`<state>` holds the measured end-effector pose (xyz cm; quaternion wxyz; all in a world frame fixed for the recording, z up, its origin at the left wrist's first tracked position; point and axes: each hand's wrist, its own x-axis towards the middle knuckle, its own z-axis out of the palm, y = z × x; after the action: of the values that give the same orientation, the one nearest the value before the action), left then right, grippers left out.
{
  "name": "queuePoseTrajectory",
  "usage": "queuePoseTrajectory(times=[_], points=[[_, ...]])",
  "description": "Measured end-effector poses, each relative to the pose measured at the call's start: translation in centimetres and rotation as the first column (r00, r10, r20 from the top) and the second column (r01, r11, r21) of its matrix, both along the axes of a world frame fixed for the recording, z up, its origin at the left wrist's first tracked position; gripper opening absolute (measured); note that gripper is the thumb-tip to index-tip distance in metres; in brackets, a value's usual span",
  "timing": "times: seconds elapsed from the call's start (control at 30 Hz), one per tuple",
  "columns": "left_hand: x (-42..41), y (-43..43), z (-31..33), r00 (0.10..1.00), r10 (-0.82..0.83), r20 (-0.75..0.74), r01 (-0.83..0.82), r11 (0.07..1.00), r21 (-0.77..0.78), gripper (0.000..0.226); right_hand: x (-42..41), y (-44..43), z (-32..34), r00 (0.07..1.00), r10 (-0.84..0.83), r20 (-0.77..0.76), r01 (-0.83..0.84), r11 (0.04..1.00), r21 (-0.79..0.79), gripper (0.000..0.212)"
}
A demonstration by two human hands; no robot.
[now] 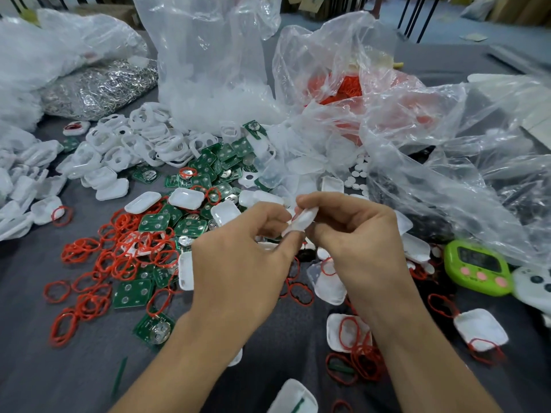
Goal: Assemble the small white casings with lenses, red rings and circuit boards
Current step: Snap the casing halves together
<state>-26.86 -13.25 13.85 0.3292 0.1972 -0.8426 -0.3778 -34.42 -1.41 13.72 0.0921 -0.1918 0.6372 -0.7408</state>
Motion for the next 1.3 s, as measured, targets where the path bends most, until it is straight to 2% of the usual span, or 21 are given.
queuePoseTrajectory(times=[0.07, 0.17, 0.3, 0.4, 0.53, 0.63, 0.67, 0.73, 0.77, 0.83, 1.03, 1.17, 1.3], points=[[0.1, 0.0, -0.2, 0.997, 0.040, -0.068, -0.052, 0.983, -0.174, 0.016, 0.0, 0.1, 0.2, 0.998, 0.035, 0.049, -0.032, 0.998, -0.063, 0.042], [0.1, -0.2, -0.6, 0.979, 0.037, -0.201, -0.096, 0.951, -0.294, 0.015, -0.2, 0.2, 0.4, 0.990, 0.105, 0.095, -0.093, 0.988, -0.124, 0.045], [0.3, -0.5, -1.1, 0.953, 0.000, -0.304, -0.115, 0.927, -0.358, 0.013, -0.4, 0.7, 0.7, 0.955, 0.254, 0.156, -0.219, 0.952, -0.213, 0.037], [0.5, -0.6, -1.2, 0.942, -0.040, -0.334, -0.103, 0.911, -0.400, 0.011, -0.6, 1.1, 0.7, 0.923, 0.339, 0.183, -0.288, 0.923, -0.254, 0.040], [0.6, -0.6, -1.1, 0.935, -0.083, -0.345, -0.075, 0.904, -0.421, 0.010, -0.6, 1.3, 0.7, 0.905, 0.369, 0.211, -0.307, 0.911, -0.277, 0.038], [0.5, -0.2, -1.0, 0.941, -0.105, -0.323, -0.016, 0.937, -0.349, 0.009, -0.7, 1.4, 0.7, 0.894, 0.377, 0.241, -0.305, 0.908, -0.288, 0.032], [0.4, -0.2, -0.9, 0.949, -0.100, -0.299, 0.016, 0.962, -0.272, 0.014, -0.7, 1.4, 0.7, 0.886, 0.381, 0.263, -0.306, 0.908, -0.286, 0.031], [0.4, -0.2, -0.5, 0.973, -0.105, -0.207, 0.105, 0.994, -0.012, 0.026, -0.7, 1.3, 0.6, 0.882, 0.359, 0.305, -0.295, 0.926, -0.238, 0.030], [0.4, -0.3, -0.5, 0.980, -0.124, -0.154, 0.143, 0.983, 0.116, 0.029, -0.6, 1.3, 0.5, 0.886, 0.332, 0.323, -0.279, 0.940, -0.198, 0.031], [0.3, -0.6, -0.4, 0.986, -0.152, -0.074, 0.166, 0.958, 0.235, 0.032, -0.5, 1.3, 0.6, 0.894, 0.286, 0.345, -0.250, 0.957, -0.146, 0.026], [0.0, -1.2, -0.1, 0.981, -0.192, -0.007, 0.183, 0.922, 0.340, 0.019, -0.1, 0.8, 0.7, 0.934, 0.137, 0.329, -0.146, 0.989, 0.005, 0.022], [0.0, -1.2, -0.1, 0.986, -0.166, 0.003, 0.155, 0.923, 0.351, 0.020, 0.2, 0.4, 1.0, 0.938, 0.106, 0.331, -0.117, 0.993, 0.013, 0.023], [0.0, -1.2, -0.2, 0.995, -0.092, 0.029, 0.078, 0.942, 0.325, 0.011, 0.7, -0.1, 0.9, 0.936, 0.085, 0.341, -0.092, 0.996, 0.002, 0.034]])
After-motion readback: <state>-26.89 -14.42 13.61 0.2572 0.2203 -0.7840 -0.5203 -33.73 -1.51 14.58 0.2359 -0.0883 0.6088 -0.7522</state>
